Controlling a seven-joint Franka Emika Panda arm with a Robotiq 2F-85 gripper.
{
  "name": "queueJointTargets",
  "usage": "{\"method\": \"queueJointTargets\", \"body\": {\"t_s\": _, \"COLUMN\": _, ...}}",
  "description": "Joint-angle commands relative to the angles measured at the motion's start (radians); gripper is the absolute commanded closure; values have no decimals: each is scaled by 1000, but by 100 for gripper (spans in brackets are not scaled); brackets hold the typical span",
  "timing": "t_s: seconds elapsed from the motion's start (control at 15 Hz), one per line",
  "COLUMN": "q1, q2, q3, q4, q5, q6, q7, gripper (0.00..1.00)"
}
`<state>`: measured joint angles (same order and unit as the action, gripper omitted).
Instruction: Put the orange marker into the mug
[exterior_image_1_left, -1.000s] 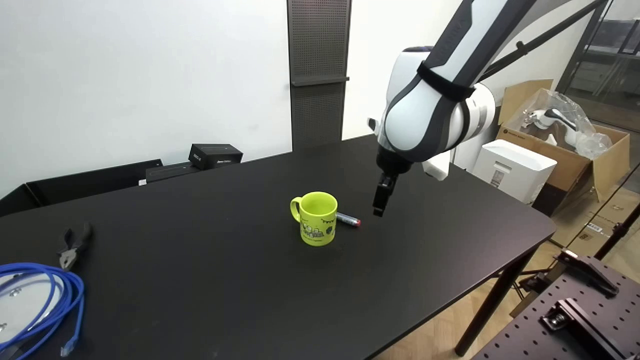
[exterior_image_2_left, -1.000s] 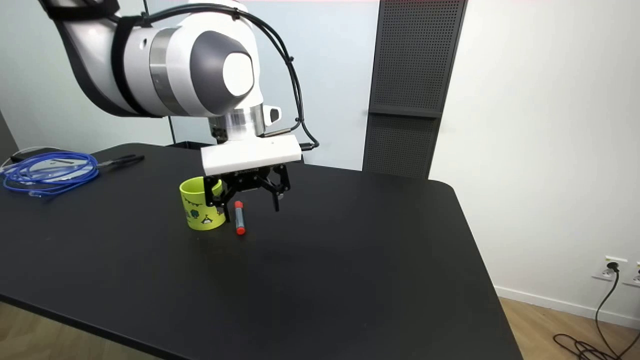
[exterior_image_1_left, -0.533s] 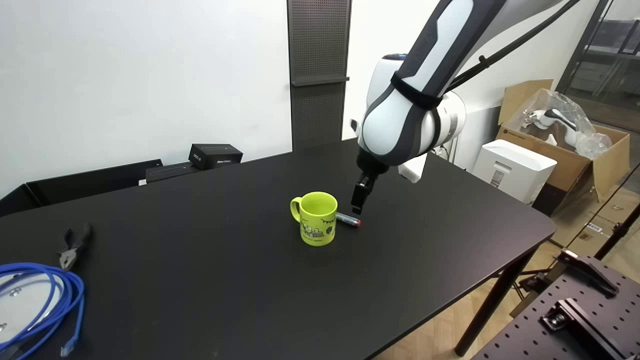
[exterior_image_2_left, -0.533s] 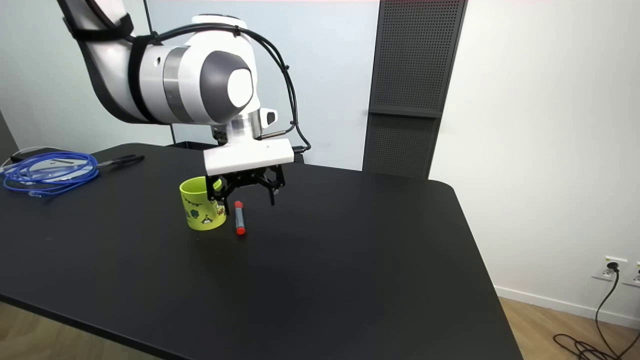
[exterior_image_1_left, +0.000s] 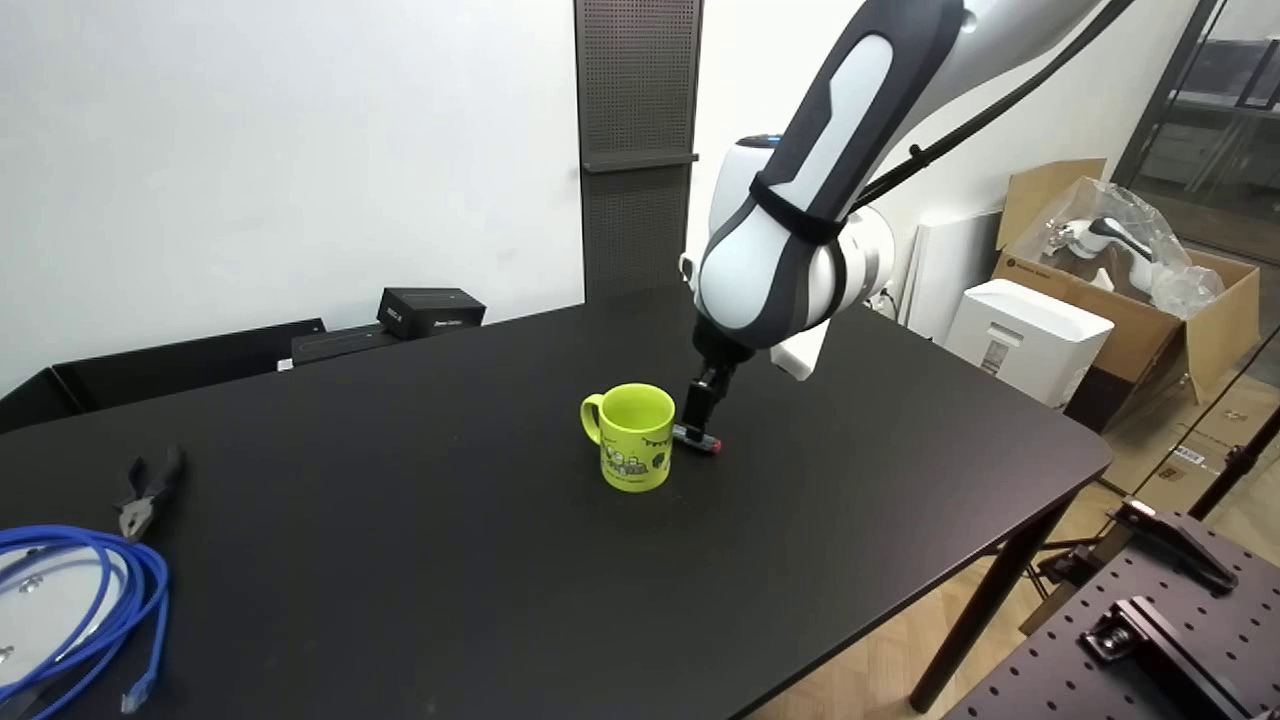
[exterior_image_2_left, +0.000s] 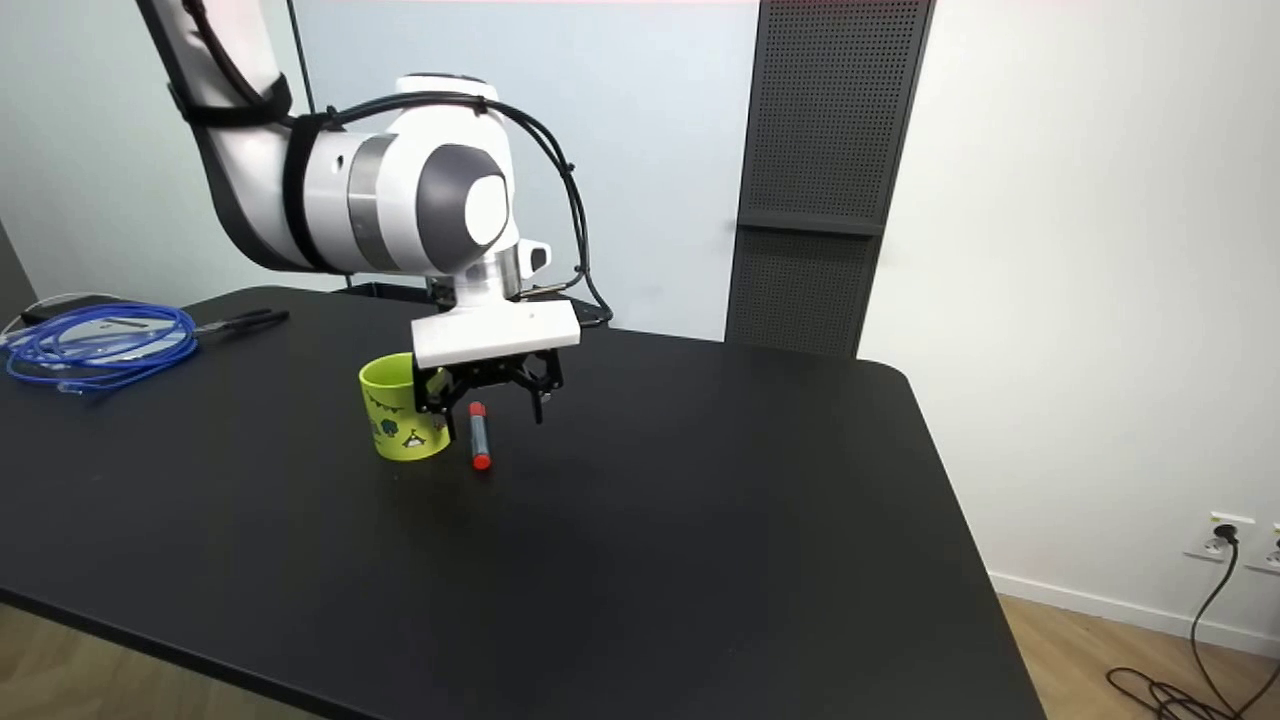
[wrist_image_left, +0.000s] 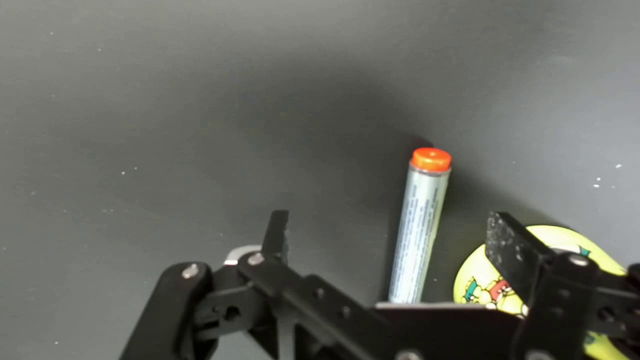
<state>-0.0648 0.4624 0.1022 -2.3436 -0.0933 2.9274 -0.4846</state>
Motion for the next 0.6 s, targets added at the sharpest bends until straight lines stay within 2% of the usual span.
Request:
{"method": "queueJointTargets", "body": {"t_s": 0.0, "q1": -10, "q2": 39, "q3": 16, "q4": 40, "q5": -20, "q6": -8, "q7": 41, "gripper": 0}}
{"method": "queueJointTargets", "body": {"t_s": 0.47, "q1": -4, "q2": 67, "q3": 22, "q4": 58, "q5": -21, "q6": -22, "q7": 51, "gripper": 0}}
{"method": "queueJointTargets", "body": {"t_s": 0.53, "q1": -8, "q2": 71, "q3": 28, "q4": 59, "q5": -14, "q6": -25, "q7": 55, "gripper": 25}}
